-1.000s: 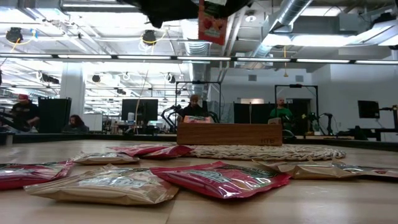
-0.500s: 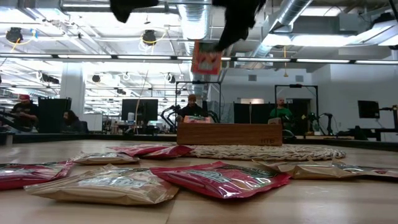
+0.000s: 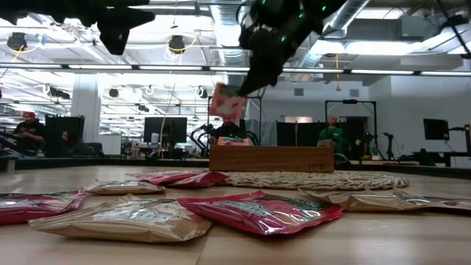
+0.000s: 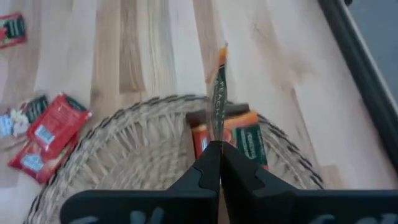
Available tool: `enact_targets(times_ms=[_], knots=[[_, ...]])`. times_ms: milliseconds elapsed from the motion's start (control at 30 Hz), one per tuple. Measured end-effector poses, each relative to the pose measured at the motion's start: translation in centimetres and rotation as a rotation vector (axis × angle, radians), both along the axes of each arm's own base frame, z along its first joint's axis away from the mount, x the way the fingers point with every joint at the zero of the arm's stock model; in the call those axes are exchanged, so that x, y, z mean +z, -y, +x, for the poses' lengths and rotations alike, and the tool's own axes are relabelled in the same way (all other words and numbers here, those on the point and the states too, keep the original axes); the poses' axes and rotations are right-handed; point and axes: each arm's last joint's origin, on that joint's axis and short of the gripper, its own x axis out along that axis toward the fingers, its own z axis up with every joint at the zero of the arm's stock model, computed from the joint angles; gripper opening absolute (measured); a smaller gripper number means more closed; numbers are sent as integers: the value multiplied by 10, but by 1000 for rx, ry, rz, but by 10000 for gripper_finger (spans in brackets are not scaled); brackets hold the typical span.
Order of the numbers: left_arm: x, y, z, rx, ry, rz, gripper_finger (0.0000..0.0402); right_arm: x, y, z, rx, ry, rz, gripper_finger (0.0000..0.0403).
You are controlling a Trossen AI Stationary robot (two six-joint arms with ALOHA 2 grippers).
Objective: Pick & Place Tea
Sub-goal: Put the orange tea bag into the left section of the wooden organizer
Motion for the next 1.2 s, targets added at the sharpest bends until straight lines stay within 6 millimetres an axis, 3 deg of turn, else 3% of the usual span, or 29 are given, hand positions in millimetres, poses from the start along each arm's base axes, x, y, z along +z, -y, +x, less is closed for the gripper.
enact_targets(times_ms=[167, 367, 1200], knots=[[0, 2, 0, -71, -2, 2, 133, -42, 14, 12, 20, -112, 22, 0], [0, 2, 0, -68, -5, 3, 133, -61, 22, 15, 35, -197, 59, 0], [-2, 1, 0, -50, -22, 25, 133, -40, 19, 7, 24, -255, 55, 0]])
